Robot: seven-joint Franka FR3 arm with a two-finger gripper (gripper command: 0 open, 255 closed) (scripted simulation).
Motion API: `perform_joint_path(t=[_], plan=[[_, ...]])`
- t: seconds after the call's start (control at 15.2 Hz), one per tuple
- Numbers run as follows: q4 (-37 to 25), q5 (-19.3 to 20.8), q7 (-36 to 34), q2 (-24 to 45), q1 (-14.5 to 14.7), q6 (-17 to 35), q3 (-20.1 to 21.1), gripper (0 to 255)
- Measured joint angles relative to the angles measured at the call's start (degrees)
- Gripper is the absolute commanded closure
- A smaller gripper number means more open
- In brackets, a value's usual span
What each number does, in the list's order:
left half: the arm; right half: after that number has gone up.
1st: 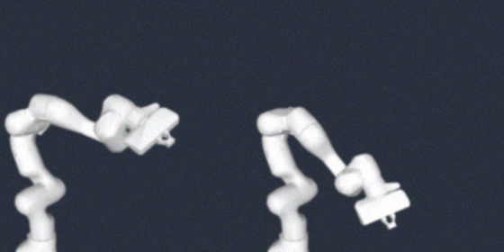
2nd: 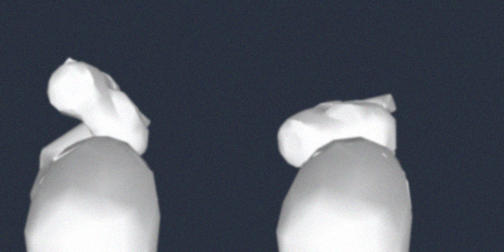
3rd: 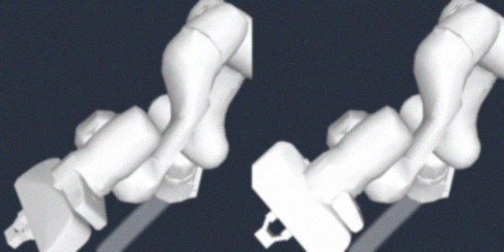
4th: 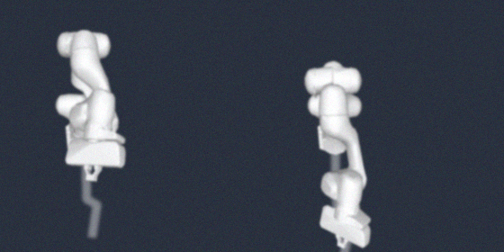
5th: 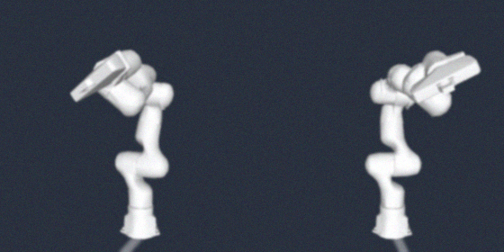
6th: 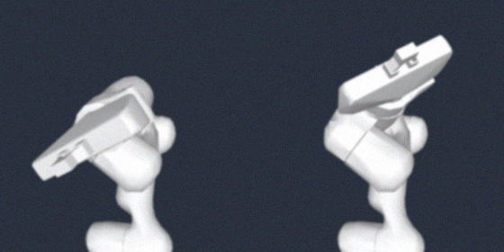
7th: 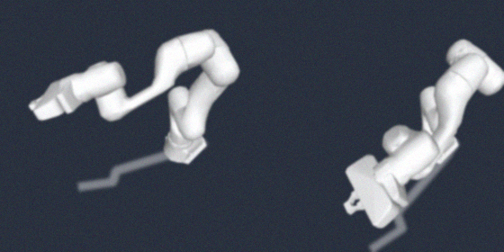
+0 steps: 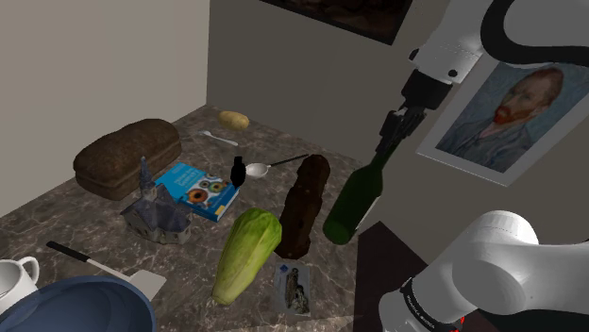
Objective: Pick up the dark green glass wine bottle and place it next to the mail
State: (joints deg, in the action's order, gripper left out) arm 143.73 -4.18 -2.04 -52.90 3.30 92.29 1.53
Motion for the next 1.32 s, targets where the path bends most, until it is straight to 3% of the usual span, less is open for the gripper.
perform_joint_path(t=[1.06, 1.32], plan=[[13.0, -0.6, 0.5, -1.9, 0.2, 11.2, 0.5, 255], [13.7, -0.6, 0.6, -1.9, 0.2, 12.3, 0.5, 255]])
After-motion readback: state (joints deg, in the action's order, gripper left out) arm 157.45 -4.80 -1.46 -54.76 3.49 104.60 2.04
